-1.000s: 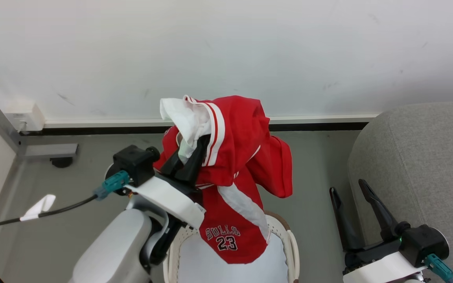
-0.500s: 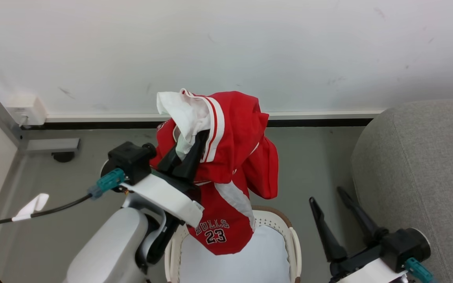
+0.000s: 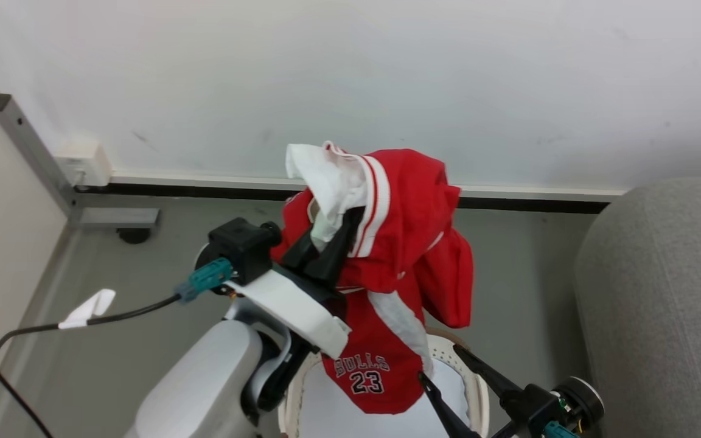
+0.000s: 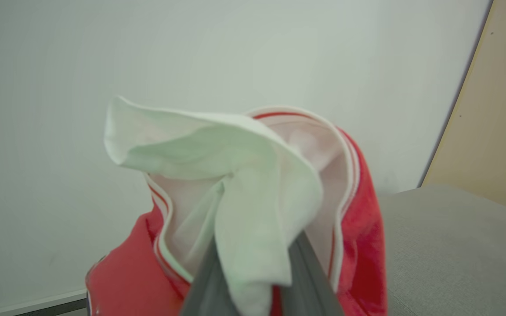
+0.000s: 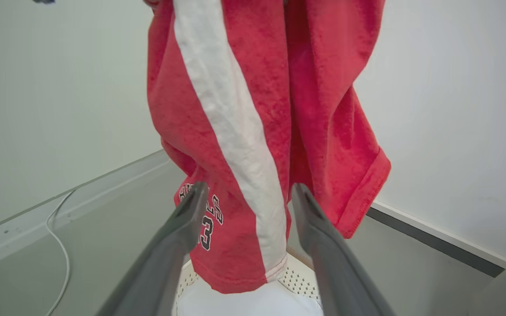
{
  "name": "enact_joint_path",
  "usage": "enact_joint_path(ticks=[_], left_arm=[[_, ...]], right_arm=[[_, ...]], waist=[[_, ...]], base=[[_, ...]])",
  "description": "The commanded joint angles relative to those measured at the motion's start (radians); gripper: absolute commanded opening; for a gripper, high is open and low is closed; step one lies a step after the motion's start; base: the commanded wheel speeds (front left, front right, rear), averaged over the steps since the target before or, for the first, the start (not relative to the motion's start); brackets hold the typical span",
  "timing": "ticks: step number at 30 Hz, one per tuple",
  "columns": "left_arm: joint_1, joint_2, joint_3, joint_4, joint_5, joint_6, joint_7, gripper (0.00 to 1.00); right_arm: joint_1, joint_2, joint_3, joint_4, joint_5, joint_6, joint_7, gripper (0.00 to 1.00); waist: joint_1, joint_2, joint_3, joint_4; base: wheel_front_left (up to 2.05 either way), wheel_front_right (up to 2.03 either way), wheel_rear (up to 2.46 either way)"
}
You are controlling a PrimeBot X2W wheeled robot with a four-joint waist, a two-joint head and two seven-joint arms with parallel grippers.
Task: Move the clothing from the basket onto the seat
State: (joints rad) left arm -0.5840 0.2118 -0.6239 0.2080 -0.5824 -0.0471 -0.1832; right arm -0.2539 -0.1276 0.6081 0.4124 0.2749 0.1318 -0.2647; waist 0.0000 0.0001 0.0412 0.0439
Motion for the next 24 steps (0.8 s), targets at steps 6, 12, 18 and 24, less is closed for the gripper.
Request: enact_joint_path(ticks=[6,12,18,24], left_arm=[[0.011,-0.030,-0.039,-0.043,-0.020,-0.014,0.016,0.00],[0.036,-0.055,-0.100,-0.086,-0.027,-0.029,0.050,0.00],[0.053,-0.072,-0.139,-0.111,-0.033,-0.034,0.069,0.00],[0.071,-0.080,-0.185,-0.116,-0.042,-0.046,0.096,0.00]], right_arm=[[-0.049,0.020,-0.042,0.069,-0.035,-0.002,0.001,1.00],[-0.068,0.030,-0.106,0.083,-0.075,-0.002,0.001,1.00],[-0.067,0.033,-0.161,0.080,-0.086,-0.002,0.001,1.00],[-0.086,0.036,-0.214,0.052,-0.097,-0.002,0.001,1.00]], waist=[[0.0000,-0.0001,-0.016,0.068],[0.0000,-0.0001,-0.027,0.124],[0.0000,-0.0001,-0.034,0.160],[0.0000,-0.0001,-0.041,0.192]], base=[[0.00,0.00,0.00],[0.00,0.00,0.00],[0.00,0.00,0.00],[0.00,0.00,0.00]])
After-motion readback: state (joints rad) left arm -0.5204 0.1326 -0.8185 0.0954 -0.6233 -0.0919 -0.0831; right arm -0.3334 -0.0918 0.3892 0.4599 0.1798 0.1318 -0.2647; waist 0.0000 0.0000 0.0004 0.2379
